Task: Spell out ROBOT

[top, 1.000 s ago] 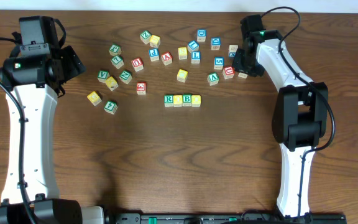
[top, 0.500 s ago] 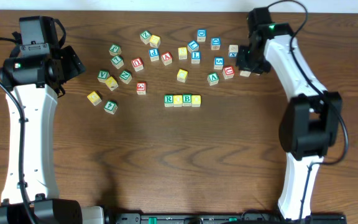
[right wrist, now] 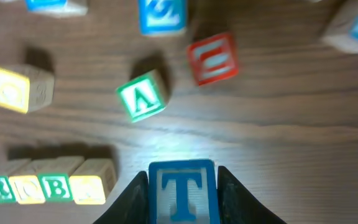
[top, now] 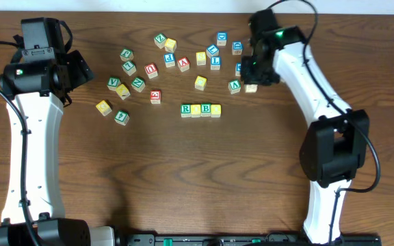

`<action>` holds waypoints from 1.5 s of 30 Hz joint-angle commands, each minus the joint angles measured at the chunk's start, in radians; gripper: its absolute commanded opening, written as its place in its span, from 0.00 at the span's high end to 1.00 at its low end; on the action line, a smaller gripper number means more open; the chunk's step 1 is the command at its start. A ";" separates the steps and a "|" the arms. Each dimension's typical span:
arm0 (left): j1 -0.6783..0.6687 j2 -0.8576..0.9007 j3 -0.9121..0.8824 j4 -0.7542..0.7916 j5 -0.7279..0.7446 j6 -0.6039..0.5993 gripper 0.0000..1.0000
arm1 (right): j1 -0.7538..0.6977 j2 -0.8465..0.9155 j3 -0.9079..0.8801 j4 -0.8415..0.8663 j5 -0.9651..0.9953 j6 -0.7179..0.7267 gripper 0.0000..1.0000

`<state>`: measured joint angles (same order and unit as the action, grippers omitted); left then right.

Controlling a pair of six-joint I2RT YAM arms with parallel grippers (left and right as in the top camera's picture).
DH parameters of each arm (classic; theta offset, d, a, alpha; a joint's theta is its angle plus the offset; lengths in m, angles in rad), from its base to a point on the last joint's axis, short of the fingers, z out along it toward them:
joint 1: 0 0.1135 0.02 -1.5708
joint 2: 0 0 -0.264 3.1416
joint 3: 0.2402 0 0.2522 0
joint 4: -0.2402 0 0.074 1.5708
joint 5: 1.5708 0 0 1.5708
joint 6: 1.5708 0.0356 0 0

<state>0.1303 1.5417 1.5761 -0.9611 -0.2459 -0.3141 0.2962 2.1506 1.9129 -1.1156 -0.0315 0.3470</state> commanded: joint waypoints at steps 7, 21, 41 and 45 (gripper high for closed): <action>0.004 -0.010 -0.016 0.001 -0.017 -0.001 0.02 | 0.070 0.004 -0.110 0.082 -0.005 -0.011 0.71; 0.004 -0.010 -0.016 0.001 -0.017 -0.001 0.02 | 0.069 -0.003 -0.119 0.093 0.003 -0.003 0.71; 0.004 -0.010 -0.016 0.001 -0.017 -0.001 0.02 | 0.055 -0.002 -0.257 0.129 0.145 0.061 0.85; 0.004 -0.010 -0.016 0.001 -0.017 -0.001 0.02 | 0.041 -0.002 -0.261 0.141 0.145 0.060 0.86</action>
<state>0.1303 1.5417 1.5757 -0.9607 -0.2459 -0.3141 0.3588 2.1498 1.6707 -0.9836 0.0883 0.3943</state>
